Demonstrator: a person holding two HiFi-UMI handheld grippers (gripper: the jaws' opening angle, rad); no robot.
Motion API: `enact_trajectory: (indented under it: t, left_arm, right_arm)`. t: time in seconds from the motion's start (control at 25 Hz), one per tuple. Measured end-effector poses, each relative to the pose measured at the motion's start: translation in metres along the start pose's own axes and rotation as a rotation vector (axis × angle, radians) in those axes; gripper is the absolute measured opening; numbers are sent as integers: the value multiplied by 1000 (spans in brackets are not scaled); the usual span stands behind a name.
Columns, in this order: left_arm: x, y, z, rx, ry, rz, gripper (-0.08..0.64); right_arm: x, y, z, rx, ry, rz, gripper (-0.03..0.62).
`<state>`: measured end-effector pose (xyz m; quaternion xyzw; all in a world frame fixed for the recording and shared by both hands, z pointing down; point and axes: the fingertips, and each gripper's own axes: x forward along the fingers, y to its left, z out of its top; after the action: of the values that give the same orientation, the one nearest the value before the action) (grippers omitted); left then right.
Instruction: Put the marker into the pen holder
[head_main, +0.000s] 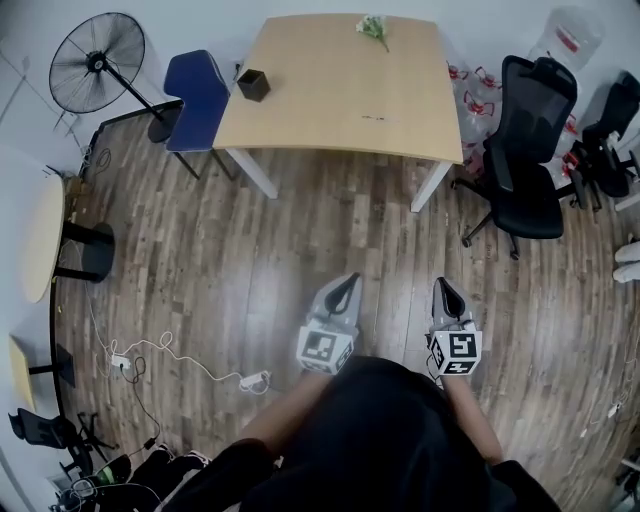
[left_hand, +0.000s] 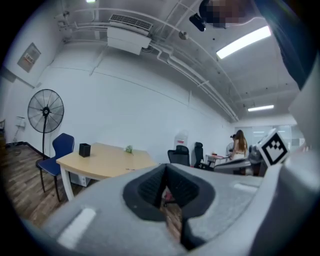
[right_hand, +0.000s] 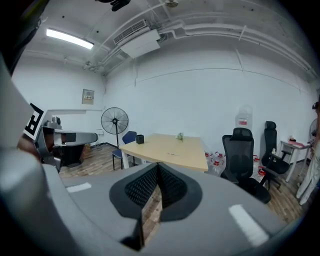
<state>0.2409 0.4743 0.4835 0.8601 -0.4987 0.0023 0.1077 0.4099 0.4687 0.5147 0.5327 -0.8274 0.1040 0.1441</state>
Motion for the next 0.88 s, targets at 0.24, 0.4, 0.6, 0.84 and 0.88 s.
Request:
enact_trajectory:
  t: [0.24,0.4,0.6,0.84,0.88]
  left_arm:
    - [50,84,34,1,2,-11,2]
    - [80,139,47,11,14,14,2]
    - [116,189,61,-1,20,-2,2]
    - [145,236,68,-32,12,-40,2]
    - [150,242,69,-31,13,-52,2]
  right_arm:
    - [90,12,54,24,-36,-5,3]
    - [144,19,77,31,-56,-15,3]
    - [199,20,98,32,-49,-21,3]
    - [259,26,109,25,-23,-34,3]
    - [269,31,110,26,-19,-33,3]
